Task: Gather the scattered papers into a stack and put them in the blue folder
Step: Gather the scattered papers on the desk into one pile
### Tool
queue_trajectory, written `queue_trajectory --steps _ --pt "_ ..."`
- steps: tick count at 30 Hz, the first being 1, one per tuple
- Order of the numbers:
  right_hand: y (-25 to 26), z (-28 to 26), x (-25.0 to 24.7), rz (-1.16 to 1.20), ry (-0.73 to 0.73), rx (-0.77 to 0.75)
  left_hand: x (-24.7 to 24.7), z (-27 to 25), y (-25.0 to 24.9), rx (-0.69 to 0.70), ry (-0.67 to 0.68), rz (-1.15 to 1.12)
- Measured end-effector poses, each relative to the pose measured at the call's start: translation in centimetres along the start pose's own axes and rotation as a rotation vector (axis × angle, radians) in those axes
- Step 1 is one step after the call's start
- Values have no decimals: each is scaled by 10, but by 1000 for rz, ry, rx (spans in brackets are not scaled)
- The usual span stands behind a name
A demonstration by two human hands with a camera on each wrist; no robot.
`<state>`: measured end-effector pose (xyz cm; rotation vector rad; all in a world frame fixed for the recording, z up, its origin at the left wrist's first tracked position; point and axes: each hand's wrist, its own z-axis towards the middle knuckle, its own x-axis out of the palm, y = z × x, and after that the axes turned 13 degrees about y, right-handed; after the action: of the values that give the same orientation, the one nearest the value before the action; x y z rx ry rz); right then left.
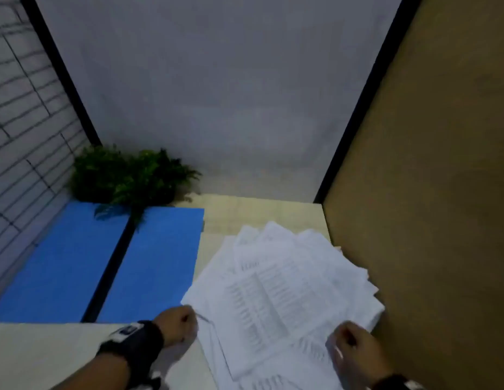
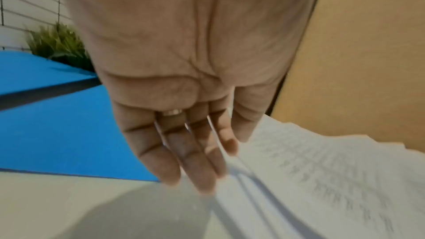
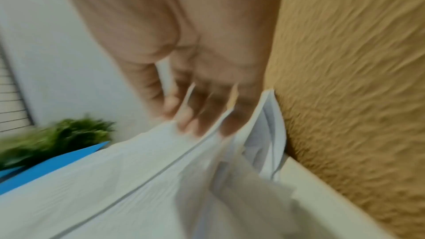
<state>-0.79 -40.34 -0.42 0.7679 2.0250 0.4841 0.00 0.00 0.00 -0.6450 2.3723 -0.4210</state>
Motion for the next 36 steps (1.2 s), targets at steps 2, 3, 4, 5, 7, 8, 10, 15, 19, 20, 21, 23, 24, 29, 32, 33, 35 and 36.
queue_trajectory --steps 2,3,4,5,7,8,10,15,19,20,21,23,24,29,32,33,35,36 --pt "14 12 -7 67 -156 7 5 25 -11 111 -92 -66" --pt "19 16 -9 71 -222 39 10 35 -20 135 -121 -106" --pt "27 21 -12 63 -270 117 12 43 -31 121 -149 -95" --pt "28 26 -9 98 -296 161 19 57 -36 100 -174 -84" --pt "26 34 -2 241 -310 261 35 78 -42 43 -192 79" --pt "22 41 1 333 -317 305 36 82 -46 9 -238 127" --pt "19 45 9 536 -305 336 35 89 -57 -4 -282 134" --pt "21 42 14 608 -319 257 28 90 -70 -96 -186 181" --pt "20 36 14 684 -326 188 32 91 -81 -57 -250 18" --pt "19 36 15 704 -301 171 36 93 -83 -40 -275 -60" --pt "16 36 17 708 -268 164 40 95 -85 -25 -282 -151" --pt "16 35 20 791 -204 157 48 97 -90 7 -257 -330" --pt "15 35 20 835 -180 144 52 98 -92 5 -243 -387" --pt "14 30 27 780 -58 132 67 96 -106 -117 -142 -183" --pt "11 29 28 666 -64 120 80 90 -108 -15 -95 -249" --pt "12 29 27 627 -74 132 83 87 -106 42 -124 -375" --pt "13 30 26 520 -144 146 83 80 -100 89 -194 -553" --pt "15 30 25 476 -193 145 81 77 -97 97 -224 -618"
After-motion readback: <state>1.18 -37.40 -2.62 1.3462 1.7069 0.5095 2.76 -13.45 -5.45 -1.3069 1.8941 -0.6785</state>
